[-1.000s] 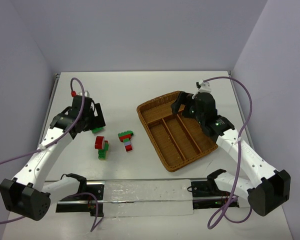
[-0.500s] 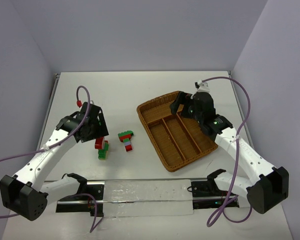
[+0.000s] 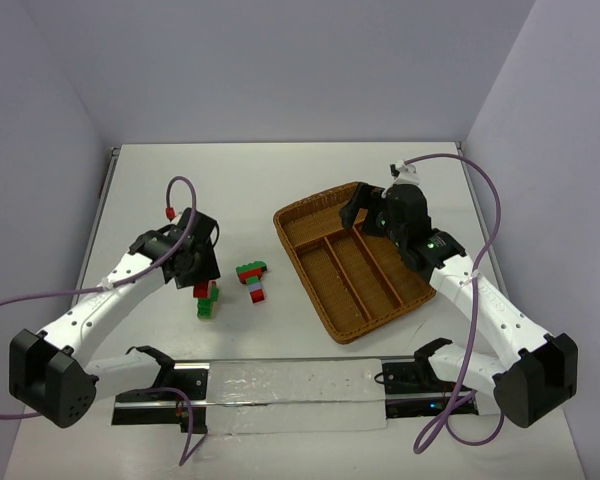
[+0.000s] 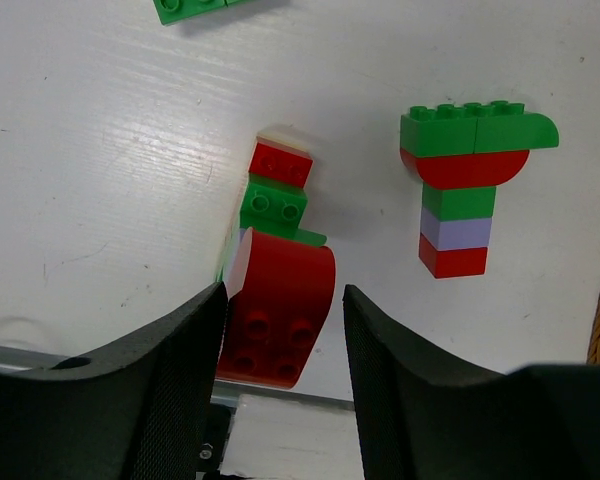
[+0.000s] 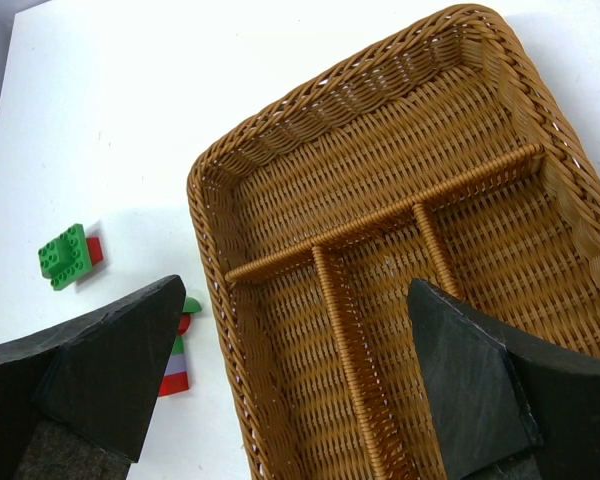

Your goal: Sort the legos into containers by color

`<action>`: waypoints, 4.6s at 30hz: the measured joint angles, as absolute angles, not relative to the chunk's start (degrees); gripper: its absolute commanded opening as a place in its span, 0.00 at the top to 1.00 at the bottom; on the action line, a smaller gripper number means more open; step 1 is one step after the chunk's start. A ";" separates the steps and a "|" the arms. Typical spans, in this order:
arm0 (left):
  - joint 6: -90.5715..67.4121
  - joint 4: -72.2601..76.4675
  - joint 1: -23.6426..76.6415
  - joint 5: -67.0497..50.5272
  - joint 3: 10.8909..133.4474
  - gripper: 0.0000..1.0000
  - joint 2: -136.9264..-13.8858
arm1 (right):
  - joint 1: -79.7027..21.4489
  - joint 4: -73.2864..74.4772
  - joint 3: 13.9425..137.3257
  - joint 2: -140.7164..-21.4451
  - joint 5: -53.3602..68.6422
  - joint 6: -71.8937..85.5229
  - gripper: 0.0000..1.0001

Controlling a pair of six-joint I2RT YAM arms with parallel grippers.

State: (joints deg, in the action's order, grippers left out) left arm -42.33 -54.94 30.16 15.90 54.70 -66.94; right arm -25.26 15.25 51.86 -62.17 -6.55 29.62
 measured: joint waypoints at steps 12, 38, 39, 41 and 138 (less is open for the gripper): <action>-44.98 -57.01 31.19 18.91 54.68 0.33 -68.55 | -25.26 15.25 51.86 -62.17 -6.32 30.28 0.00; -48.63 -61.41 33.04 21.49 55.51 1.00 -69.07 | -25.26 15.25 51.86 -62.19 -5.13 31.08 0.00; -48.54 -61.46 33.04 21.14 56.15 1.00 -69.04 | -25.26 15.26 51.86 -62.19 -5.10 31.06 0.00; -48.11 -61.50 33.05 20.49 58.44 1.00 -68.99 | -25.26 15.35 51.86 -62.21 -4.92 30.88 0.00; -38.74 -11.40 -2.74 -45.53 48.58 1.00 -51.84 | -30.40 -19.41 60.09 -87.46 45.68 43.88 1.00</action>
State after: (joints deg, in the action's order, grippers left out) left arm -38.74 -11.40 -2.74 -45.53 48.58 -51.84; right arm -30.40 -19.41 60.09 -87.46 45.68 43.88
